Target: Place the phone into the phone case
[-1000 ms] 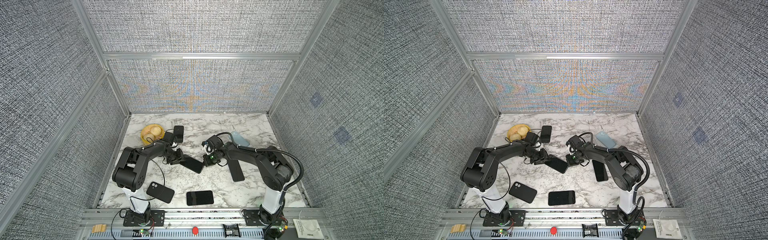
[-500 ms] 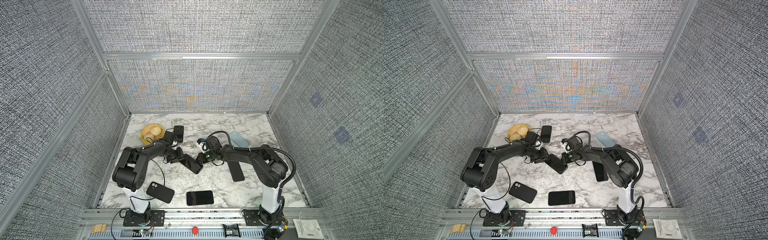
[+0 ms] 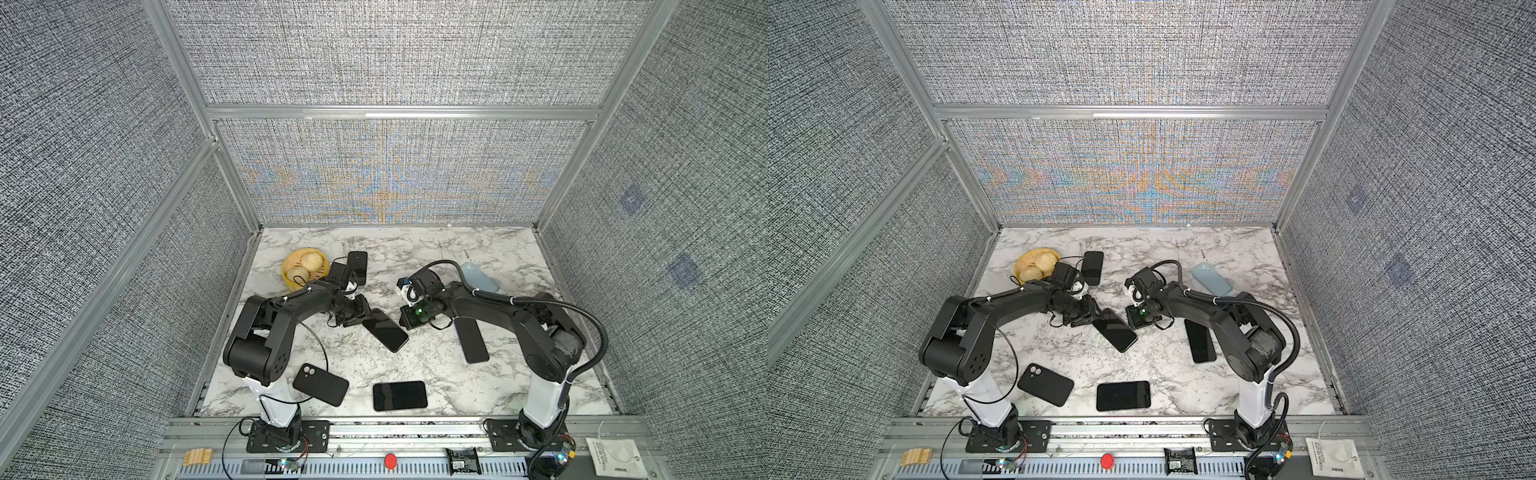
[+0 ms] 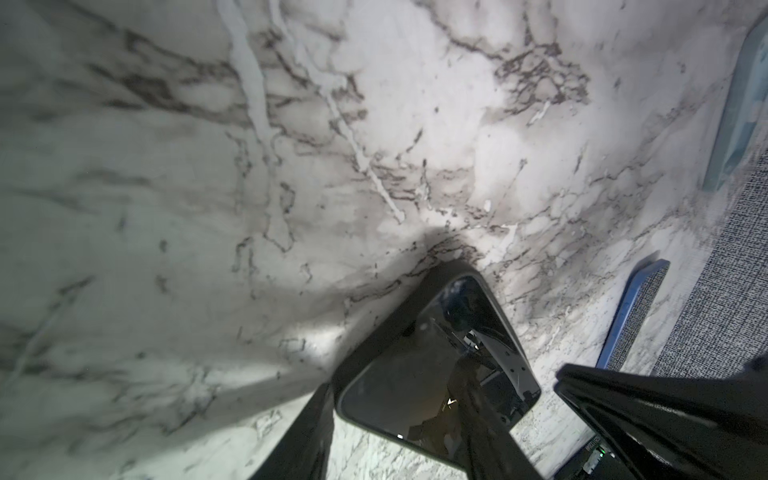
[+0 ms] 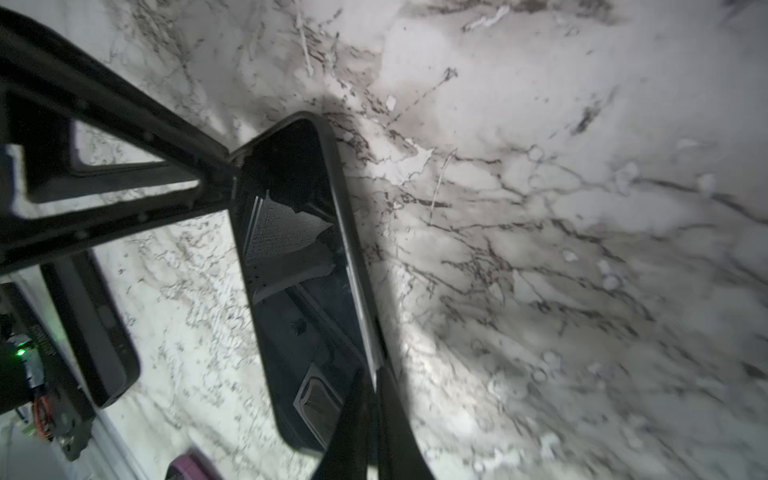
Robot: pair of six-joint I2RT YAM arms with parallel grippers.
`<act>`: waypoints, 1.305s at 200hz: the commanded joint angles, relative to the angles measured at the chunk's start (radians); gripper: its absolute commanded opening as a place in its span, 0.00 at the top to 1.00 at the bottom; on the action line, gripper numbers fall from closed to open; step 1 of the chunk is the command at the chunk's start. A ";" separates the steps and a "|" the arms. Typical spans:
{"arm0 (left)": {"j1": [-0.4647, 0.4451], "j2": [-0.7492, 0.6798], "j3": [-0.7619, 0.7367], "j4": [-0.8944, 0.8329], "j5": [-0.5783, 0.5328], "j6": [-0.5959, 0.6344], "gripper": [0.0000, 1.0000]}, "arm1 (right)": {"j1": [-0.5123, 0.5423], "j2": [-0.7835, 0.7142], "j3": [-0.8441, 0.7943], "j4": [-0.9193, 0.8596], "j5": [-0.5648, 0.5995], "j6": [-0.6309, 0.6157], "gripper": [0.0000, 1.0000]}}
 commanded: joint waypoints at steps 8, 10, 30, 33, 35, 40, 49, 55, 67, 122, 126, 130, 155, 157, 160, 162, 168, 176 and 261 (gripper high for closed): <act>0.002 -0.026 0.012 -0.034 -0.015 0.006 0.45 | 0.001 -0.055 0.013 -0.129 0.026 -0.039 0.86; 0.001 -0.028 0.011 -0.037 -0.013 0.007 0.44 | 0.001 -0.057 0.010 -0.130 0.027 -0.041 0.86; 0.000 -0.053 -0.013 -0.054 0.013 0.004 0.42 | 0.002 -0.082 -0.015 -0.144 0.026 -0.037 0.85; 0.000 -0.059 -0.021 -0.051 0.021 0.001 0.42 | 0.003 -0.087 -0.020 -0.144 0.026 -0.037 0.85; -0.001 -0.063 -0.026 -0.049 0.028 0.000 0.41 | 0.004 -0.089 -0.024 -0.144 0.026 -0.035 0.84; 0.000 -0.070 -0.040 -0.042 0.048 -0.005 0.41 | 0.004 -0.094 -0.031 -0.142 0.025 -0.032 0.84; -0.003 -0.079 -0.063 -0.026 0.085 -0.016 0.40 | 0.007 -0.099 -0.041 -0.141 0.023 -0.028 0.84; -0.008 -0.083 -0.075 -0.011 0.107 -0.027 0.40 | 0.008 -0.100 -0.045 -0.140 0.020 -0.026 0.83; -0.024 -0.089 -0.108 0.035 0.138 -0.054 0.40 | 0.014 -0.099 -0.052 -0.133 0.015 -0.020 0.83; -0.054 -0.066 -0.124 0.090 0.146 -0.083 0.42 | 0.025 -0.048 -0.071 -0.090 -0.011 -0.004 0.81; -0.057 -0.066 -0.125 0.092 0.148 -0.084 0.42 | 0.024 -0.045 -0.072 -0.089 -0.012 -0.004 0.80; -0.059 -0.065 -0.127 0.096 0.152 -0.086 0.42 | 0.025 -0.042 -0.074 -0.088 -0.013 -0.001 0.80; -0.078 -0.051 -0.149 0.118 0.179 -0.098 0.44 | 0.025 -0.026 -0.080 -0.077 -0.014 0.002 0.80; -0.079 -0.050 -0.151 0.121 0.182 -0.099 0.44 | 0.025 -0.025 -0.080 -0.076 -0.014 0.001 0.80; -0.081 -0.048 -0.154 0.125 0.186 -0.102 0.44 | 0.024 -0.023 -0.080 -0.074 -0.016 0.001 0.80; -0.083 -0.047 -0.156 0.128 0.187 -0.103 0.44 | 0.024 -0.022 -0.080 -0.074 -0.017 0.001 0.80; -0.087 -0.044 -0.163 0.133 0.191 -0.107 0.44 | 0.025 -0.018 -0.080 -0.072 -0.017 0.001 0.80; -0.095 -0.042 -0.169 0.136 0.192 -0.111 0.44 | 0.025 -0.011 -0.079 -0.069 -0.022 0.001 0.79; -0.133 -0.028 -0.175 0.162 0.184 -0.131 0.44 | 0.025 0.024 -0.060 -0.058 -0.035 -0.002 0.80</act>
